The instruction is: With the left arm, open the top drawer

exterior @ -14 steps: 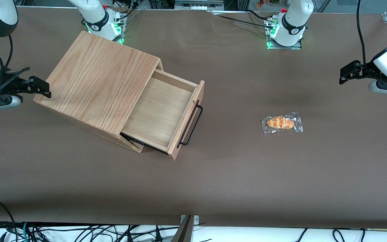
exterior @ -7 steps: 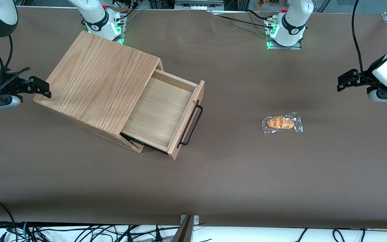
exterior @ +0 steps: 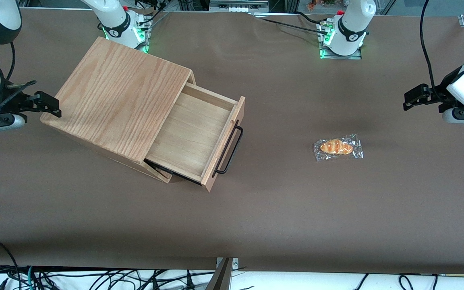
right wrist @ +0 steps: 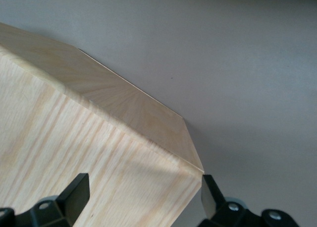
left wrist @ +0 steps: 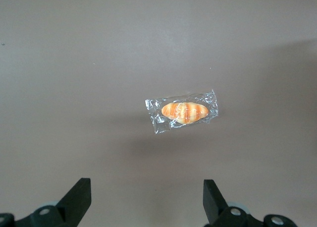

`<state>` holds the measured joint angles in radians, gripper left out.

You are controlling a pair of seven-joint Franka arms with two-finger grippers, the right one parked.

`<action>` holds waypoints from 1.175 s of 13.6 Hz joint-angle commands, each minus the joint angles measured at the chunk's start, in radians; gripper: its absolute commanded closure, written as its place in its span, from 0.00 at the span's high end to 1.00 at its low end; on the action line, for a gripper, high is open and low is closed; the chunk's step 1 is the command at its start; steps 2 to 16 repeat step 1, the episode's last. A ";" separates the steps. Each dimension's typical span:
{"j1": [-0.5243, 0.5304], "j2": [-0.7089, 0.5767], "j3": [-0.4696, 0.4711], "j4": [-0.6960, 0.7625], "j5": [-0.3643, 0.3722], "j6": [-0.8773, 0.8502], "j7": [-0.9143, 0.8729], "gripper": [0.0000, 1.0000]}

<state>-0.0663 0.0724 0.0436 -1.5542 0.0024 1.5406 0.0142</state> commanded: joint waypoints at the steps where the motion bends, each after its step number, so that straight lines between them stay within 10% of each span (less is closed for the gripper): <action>1: 0.002 0.012 0.001 0.028 -0.005 -0.011 -0.006 1.00; 16: 0.002 0.012 0.001 0.028 -0.005 -0.011 -0.006 1.00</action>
